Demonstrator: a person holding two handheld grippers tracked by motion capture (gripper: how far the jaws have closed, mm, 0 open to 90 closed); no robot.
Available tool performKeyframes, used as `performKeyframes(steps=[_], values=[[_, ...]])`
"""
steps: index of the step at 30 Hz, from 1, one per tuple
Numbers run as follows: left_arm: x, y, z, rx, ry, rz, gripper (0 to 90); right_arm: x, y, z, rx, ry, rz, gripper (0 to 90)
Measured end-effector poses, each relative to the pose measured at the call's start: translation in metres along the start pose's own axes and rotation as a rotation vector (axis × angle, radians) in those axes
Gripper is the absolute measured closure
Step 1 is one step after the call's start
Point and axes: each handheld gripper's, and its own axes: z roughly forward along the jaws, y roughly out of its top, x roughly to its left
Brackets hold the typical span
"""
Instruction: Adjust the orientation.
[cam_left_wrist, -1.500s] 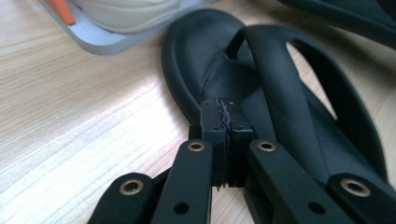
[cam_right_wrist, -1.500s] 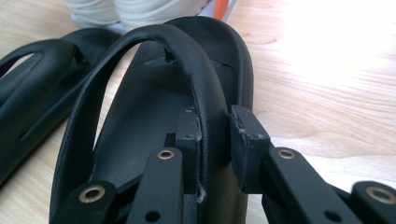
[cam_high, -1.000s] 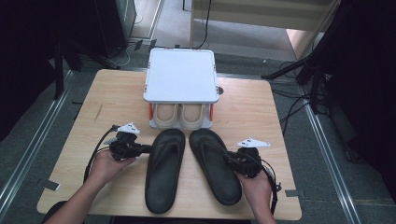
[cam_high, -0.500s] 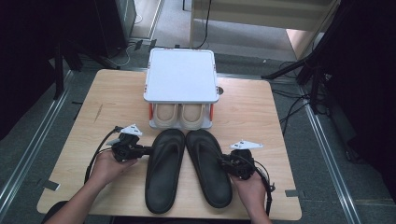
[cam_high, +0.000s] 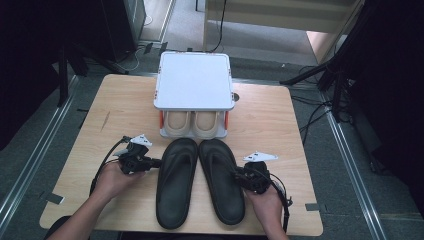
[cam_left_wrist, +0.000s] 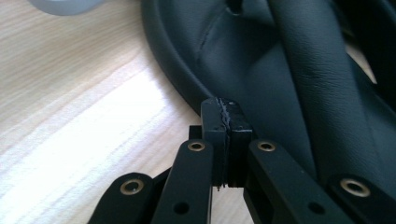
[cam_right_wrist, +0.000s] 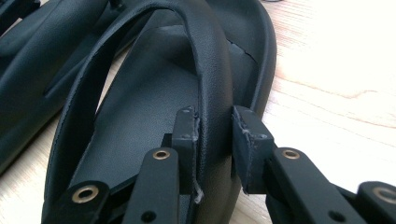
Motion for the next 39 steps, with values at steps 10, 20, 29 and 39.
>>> performKeyframes(steps=[10, 20, 29, 39], values=[[-0.012, -0.004, 0.001, 0.012, -0.067, 0.013, 90.0, 0.006, -0.003, 0.002, 0.009, -0.002, -0.009, 72.3], [-0.024, -0.004, 0.004, 0.04, -0.111, 0.036, 90.0, 0.01, -0.006, 0.003, -0.005, -0.007, -0.004, 71.9], [-0.022, -0.001, 0.0, 0.007, -0.131, 0.0, 84.8, 0.01, -0.006, 0.005, -0.039, -0.014, -0.003, 67.2], [-0.019, 0.003, -0.013, -0.049, -0.126, -0.007, 77.0, 0.014, 0.005, -0.014, -0.16, 0.002, -0.01, 58.2]])
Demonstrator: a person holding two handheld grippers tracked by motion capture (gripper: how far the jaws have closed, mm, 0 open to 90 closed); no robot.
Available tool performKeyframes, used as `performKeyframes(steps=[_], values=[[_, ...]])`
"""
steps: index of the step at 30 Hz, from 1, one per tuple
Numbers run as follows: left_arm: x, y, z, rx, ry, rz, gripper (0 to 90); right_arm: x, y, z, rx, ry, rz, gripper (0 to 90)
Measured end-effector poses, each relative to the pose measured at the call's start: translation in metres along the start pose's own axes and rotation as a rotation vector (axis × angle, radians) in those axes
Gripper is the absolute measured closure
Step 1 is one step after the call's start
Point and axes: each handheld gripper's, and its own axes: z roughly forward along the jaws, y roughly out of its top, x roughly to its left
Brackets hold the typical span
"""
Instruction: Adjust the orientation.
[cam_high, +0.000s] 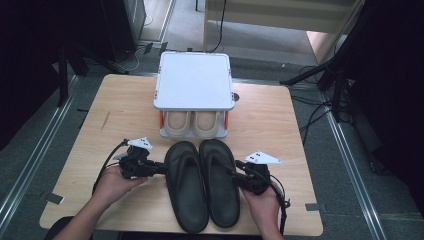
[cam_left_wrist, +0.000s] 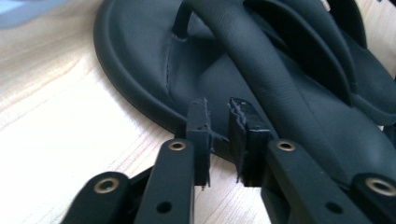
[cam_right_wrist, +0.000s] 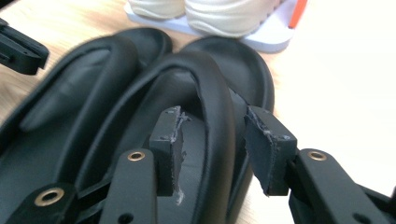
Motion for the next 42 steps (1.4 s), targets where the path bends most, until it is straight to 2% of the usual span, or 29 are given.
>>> performKeyframes(steps=[2, 6, 11, 14, 18, 27, 32, 37, 42], values=[[0.0, 0.001, -0.003, -0.012, -0.006, -0.003, 73.4, 0.002, 0.002, -0.002, -0.013, 0.004, -0.01, 58.2], [0.0, 0.003, -0.008, -0.032, 0.012, -0.015, 63.5, 0.01, 0.004, -0.005, -0.033, 0.026, -0.012, 58.2], [0.001, 0.004, -0.014, -0.054, 0.015, -0.037, 48.8, 0.024, 0.005, -0.002, -0.031, 0.03, -0.041, 55.7], [0.002, 0.004, -0.016, -0.063, 0.029, -0.038, 45.5, 0.029, 0.005, -0.001, -0.029, 0.031, -0.043, 55.6], [0.002, 0.004, -0.019, -0.072, 0.045, -0.032, 44.0, 0.035, 0.003, -0.002, -0.031, 0.033, -0.012, 55.1], [0.003, 0.003, -0.023, -0.097, 0.054, -0.031, 41.7, 0.049, -0.003, 0.002, -0.044, 0.028, 0.012, 53.4], [0.005, 0.004, -0.023, -0.096, 0.072, -0.029, 41.6, 0.056, -0.006, 0.011, -0.034, 0.035, 0.02, 52.7], [0.006, 0.003, -0.024, -0.102, 0.073, -0.033, 41.6, 0.061, -0.006, 0.023, -0.022, 0.03, 0.043, 44.3], [0.006, 0.003, -0.024, -0.099, 0.076, -0.028, 41.6, 0.066, -0.007, 0.034, -0.005, 0.033, 0.055, 42.8]])
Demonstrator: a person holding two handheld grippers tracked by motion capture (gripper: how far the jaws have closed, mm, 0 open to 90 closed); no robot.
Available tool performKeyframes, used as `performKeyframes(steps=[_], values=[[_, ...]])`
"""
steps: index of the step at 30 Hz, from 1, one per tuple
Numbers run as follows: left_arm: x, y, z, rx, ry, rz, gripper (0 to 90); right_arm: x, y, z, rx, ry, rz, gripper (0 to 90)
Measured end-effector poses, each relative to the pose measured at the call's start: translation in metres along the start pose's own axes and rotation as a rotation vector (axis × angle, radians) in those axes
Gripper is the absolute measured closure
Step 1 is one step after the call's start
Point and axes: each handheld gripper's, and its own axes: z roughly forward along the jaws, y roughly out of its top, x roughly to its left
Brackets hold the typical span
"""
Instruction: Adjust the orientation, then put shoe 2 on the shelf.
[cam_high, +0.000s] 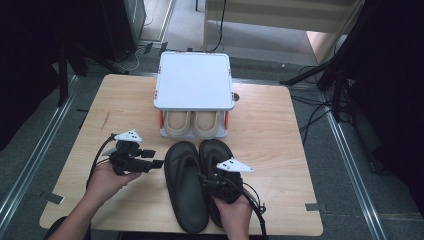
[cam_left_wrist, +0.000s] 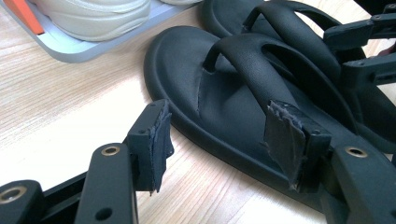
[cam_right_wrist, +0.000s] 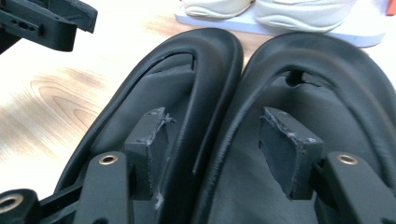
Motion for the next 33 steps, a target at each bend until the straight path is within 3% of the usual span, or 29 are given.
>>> performKeyframes(steps=[8, 20, 26, 33], values=[[0.001, -0.001, -0.001, -0.002, 0.005, 0.0, 41.6, 0.004, -0.001, 0.013, 0.018, -0.015, 0.001, 43.2], [0.001, 0.0, -0.001, -0.006, 0.009, -0.004, 41.6, 0.008, -0.003, 0.023, 0.017, -0.065, 0.013, 50.7], [0.001, -0.001, -0.001, -0.006, 0.017, 0.003, 41.6, 0.012, -0.003, 0.031, 0.039, -0.085, 0.062, 55.5], [0.002, -0.002, -0.003, -0.012, 0.027, 0.0, 41.6, 0.01, -0.003, 0.03, 0.037, -0.089, 0.076, 63.3]])
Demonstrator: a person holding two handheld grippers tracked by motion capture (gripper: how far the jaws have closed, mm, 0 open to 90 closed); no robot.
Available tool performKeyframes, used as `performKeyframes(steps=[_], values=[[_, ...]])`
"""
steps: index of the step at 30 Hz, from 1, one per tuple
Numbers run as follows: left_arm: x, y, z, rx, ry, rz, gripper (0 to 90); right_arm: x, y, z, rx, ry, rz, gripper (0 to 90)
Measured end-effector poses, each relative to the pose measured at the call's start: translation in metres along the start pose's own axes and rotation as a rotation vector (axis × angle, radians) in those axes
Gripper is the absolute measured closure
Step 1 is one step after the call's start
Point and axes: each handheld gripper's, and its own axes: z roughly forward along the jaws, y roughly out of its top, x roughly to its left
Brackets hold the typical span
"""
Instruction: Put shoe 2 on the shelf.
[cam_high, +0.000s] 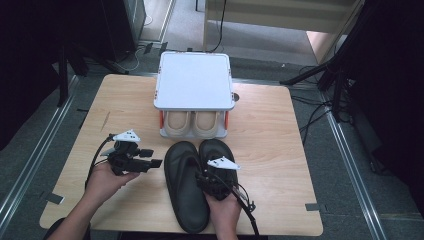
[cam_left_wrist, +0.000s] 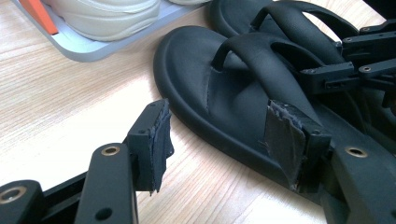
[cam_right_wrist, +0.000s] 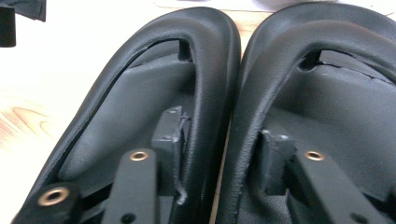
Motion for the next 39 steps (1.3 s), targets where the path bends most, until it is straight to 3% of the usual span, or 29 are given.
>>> performKeyframes(steps=[7, 18, 23, 27, 33, 39], values=[[0.001, -0.001, -0.001, 0.0, 0.003, -0.005, 41.6, -0.004, 0.002, -0.001, 0.008, 0.001, 0.061, 71.5], [0.002, 0.001, -0.002, -0.022, 0.009, -0.004, 41.6, -0.007, 0.002, -0.005, 0.022, 0.001, 0.075, 74.9], [0.005, 0.002, -0.004, -0.025, 0.015, -0.006, 41.6, -0.013, 0.0, -0.014, 0.029, 0.03, 0.065, 75.7], [0.007, 0.002, -0.005, -0.028, 0.023, -0.014, 41.6, -0.014, 0.0, -0.025, 0.03, 0.066, 0.02, 75.8], [0.014, 0.001, -0.009, -0.023, 0.033, -0.032, 40.4, -0.016, 0.012, -0.038, 0.066, 0.169, -0.106, 75.8], [0.023, -0.003, -0.013, -0.01, 0.06, -0.055, 39.2, -0.022, 0.024, -0.036, 0.112, 0.287, -0.218, 75.7]])
